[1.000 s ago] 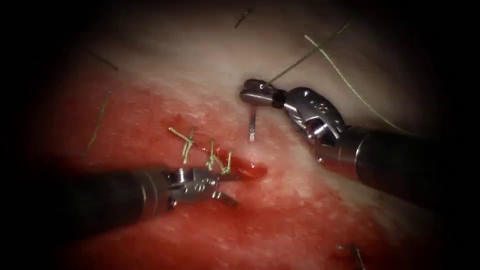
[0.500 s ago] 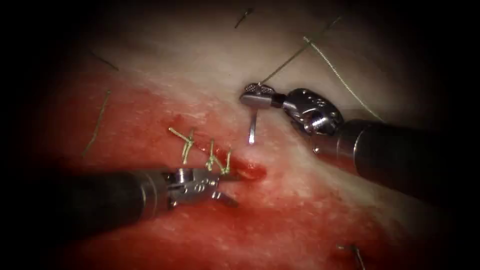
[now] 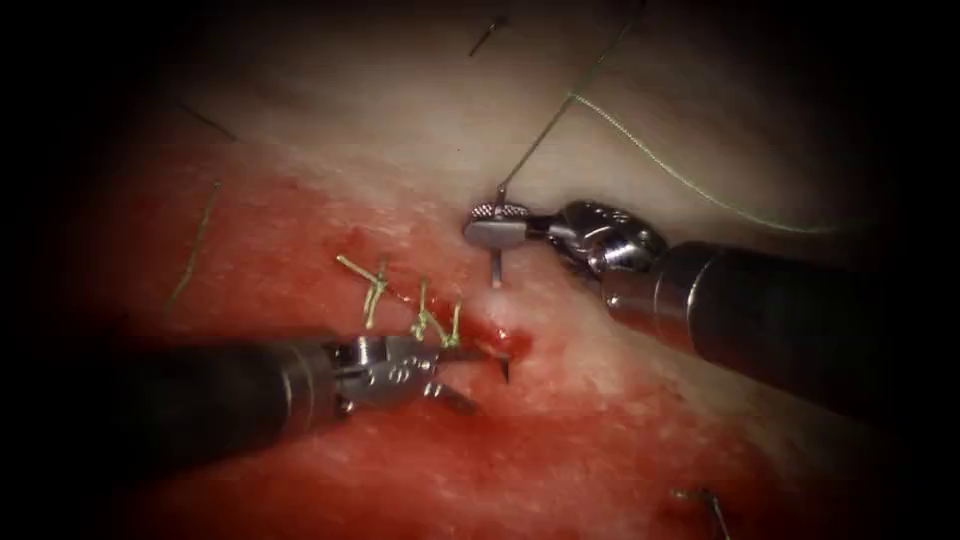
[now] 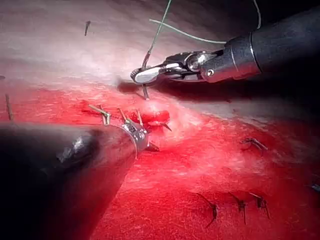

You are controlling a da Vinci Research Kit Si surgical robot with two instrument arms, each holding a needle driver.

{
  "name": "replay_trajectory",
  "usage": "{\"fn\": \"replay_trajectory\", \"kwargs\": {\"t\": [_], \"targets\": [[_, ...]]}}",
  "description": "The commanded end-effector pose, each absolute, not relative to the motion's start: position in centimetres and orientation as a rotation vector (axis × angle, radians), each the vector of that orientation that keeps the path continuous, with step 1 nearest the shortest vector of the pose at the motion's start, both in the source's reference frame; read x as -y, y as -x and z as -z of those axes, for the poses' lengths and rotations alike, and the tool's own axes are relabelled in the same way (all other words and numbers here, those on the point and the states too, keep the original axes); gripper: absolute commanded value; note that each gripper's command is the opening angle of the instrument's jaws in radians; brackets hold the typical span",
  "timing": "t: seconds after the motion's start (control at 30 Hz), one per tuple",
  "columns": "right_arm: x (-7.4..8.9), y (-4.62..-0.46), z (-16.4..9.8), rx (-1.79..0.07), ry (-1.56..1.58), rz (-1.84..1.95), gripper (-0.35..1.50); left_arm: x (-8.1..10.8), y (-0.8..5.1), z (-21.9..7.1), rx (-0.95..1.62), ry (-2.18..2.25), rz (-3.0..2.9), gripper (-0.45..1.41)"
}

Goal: Wound Closure

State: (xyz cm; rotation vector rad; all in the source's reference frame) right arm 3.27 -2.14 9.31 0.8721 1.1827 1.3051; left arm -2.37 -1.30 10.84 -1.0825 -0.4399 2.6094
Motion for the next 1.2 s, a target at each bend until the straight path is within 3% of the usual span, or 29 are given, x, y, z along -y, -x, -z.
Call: {"fn": "replay_trajectory", "kwargs": {"t": [0.03, 0.83, 0.87, 0.9, 0.93, 0.97, 1.2], "targets": [[2.12, -3.35, -9.36, -1.180, -0.879, -1.308, -0.35, 1.31, 2.42, -10.91, 0.441, 1.084, -2.609, 0.17], [2.51, -3.45, -9.38, -0.968, -1.242, -1.456, -0.35, 1.30, 2.44, -10.92, 0.440, 1.083, -2.608, 0.17], [2.50, -3.45, -9.37, -0.997, -1.252, -1.456, 0.31, 1.30, 2.44, -10.91, 0.440, 1.083, -2.608, 0.17], [2.47, -3.45, -9.36, -1.032, -1.261, -1.460, 0.73, 1.30, 2.44, -10.92, 0.440, 1.083, -2.608, 0.17], [2.43, -3.45, -9.36, -1.056, -1.257, -1.482, 0.99, 1.30, 2.44, -10.92, 0.440, 1.083, -2.608, 0.17], [2.37, -3.45, -9.36, -1.109, -1.206, -1.465, 1.08, 1.30, 2.44, -10.92, 0.440, 1.083, -2.608, 0.17], [2.14, -3.43, -9.41, -1.296, -0.846, -1.148, 1.21, 1.30, 2.43, -10.91, 0.441, 1.084, -2.609, 0.17]]}}
